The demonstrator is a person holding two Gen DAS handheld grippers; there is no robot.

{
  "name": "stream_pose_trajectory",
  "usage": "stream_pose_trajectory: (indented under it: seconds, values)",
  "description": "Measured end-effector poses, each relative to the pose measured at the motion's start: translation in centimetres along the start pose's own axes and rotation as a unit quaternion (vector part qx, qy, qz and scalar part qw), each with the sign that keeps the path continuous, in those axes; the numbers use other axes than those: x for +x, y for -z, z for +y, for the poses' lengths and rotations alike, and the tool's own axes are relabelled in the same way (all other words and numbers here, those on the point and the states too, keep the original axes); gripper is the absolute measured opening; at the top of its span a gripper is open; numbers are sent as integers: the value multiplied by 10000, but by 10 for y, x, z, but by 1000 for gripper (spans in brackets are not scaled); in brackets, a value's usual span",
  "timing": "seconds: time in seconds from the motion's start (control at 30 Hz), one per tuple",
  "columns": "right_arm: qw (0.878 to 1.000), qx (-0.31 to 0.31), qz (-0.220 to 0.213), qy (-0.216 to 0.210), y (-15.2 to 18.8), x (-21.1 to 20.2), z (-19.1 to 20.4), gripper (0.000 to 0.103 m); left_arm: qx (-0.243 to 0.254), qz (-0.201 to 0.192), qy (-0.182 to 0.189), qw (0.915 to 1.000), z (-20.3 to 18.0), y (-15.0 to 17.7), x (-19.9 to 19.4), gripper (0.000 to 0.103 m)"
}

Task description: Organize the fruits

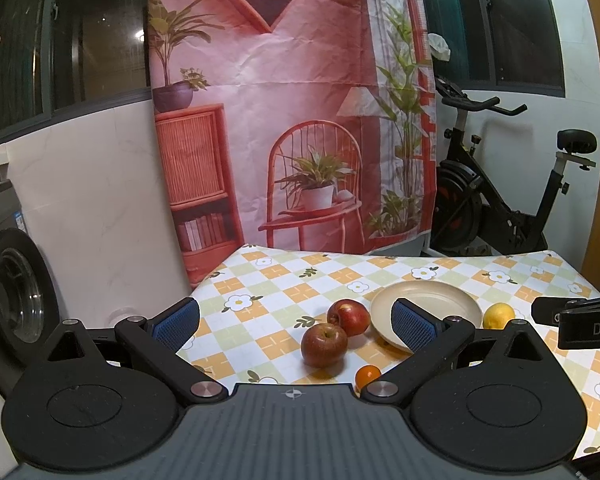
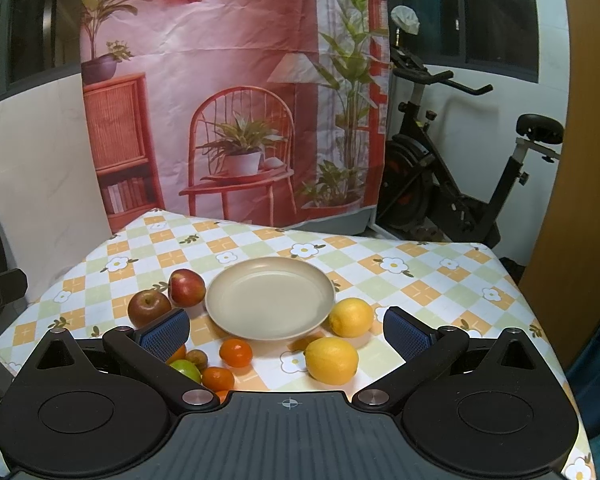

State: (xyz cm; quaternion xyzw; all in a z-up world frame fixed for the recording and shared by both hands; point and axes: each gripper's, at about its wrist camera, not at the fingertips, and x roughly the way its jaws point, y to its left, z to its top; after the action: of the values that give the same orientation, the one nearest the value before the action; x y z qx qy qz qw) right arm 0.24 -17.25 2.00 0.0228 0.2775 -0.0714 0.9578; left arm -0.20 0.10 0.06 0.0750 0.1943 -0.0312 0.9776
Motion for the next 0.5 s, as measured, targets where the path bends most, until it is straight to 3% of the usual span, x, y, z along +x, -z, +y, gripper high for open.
stream_pose_trajectory:
  seconds: [0.5]
  values:
    - [10000,-10,-4,4,0,0,-1,103,6,-8,0,10000,-1,1,0,103]
